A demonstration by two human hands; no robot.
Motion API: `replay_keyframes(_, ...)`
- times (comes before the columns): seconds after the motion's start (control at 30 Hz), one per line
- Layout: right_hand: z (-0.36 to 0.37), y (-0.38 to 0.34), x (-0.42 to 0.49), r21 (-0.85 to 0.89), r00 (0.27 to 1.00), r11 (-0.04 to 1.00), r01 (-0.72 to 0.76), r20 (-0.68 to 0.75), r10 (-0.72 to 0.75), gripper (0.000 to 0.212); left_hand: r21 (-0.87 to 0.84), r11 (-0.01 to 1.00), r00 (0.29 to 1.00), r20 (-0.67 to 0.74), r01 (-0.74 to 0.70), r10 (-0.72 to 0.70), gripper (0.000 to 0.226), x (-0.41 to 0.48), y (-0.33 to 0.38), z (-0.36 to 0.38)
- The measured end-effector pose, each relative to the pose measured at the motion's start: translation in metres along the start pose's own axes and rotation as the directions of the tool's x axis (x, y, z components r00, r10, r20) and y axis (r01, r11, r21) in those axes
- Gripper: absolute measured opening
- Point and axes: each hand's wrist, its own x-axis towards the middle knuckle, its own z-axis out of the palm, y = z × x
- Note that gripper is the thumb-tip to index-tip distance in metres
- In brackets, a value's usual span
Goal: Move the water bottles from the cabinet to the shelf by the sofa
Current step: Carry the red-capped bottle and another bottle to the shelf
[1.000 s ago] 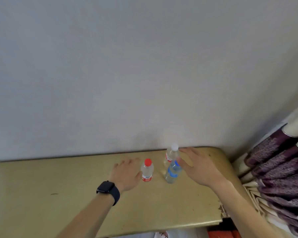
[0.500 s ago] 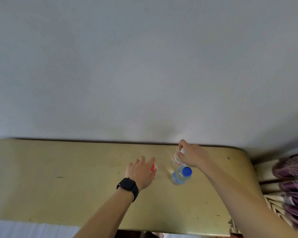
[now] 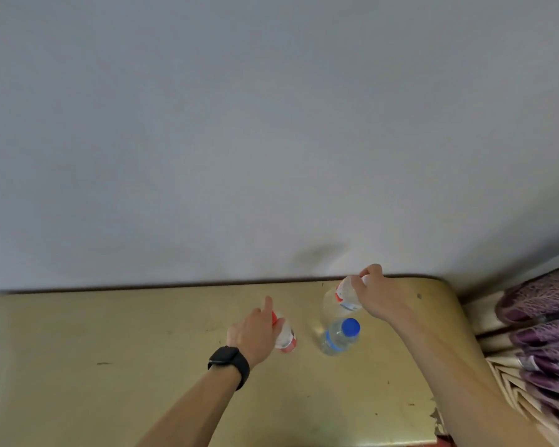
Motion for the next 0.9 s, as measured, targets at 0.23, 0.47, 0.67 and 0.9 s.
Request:
replay_keyframes(0.23,-0.050,0.003,-0.078,-0.038,0.928,0.999,0.008,-0.372,-0.022,0.031,-0.017,0.983,0.978,-0.102,-0.183,0.180,0.030,0.000,-0.015,-0.052)
replay_keyframes(0.47,-0.087,-0.012,-0.206,0.555,0.722,0.832,0.002,-0.576,0.383,0.038,-0.135,0.843,0.829,-0.318,-0.520,0.460,0.028,-0.032,0.016,-0.148)
replay_keyframes(0.67,-0.079,-0.008,-0.314,0.656,0.553,0.754,0.041,-0.643,0.529,0.036,-0.256,0.543,0.601,-0.358,-0.800,0.715,0.025,-0.070,0.079,-0.187)
replay_keyframes(0.9,-0.050,0.040,-0.446,0.631,0.314,0.768,-0.105,-0.712,0.628,0.029,-0.200,0.205,0.245,-0.205,-0.958,0.948,0.028,-0.164,0.180,-0.159)
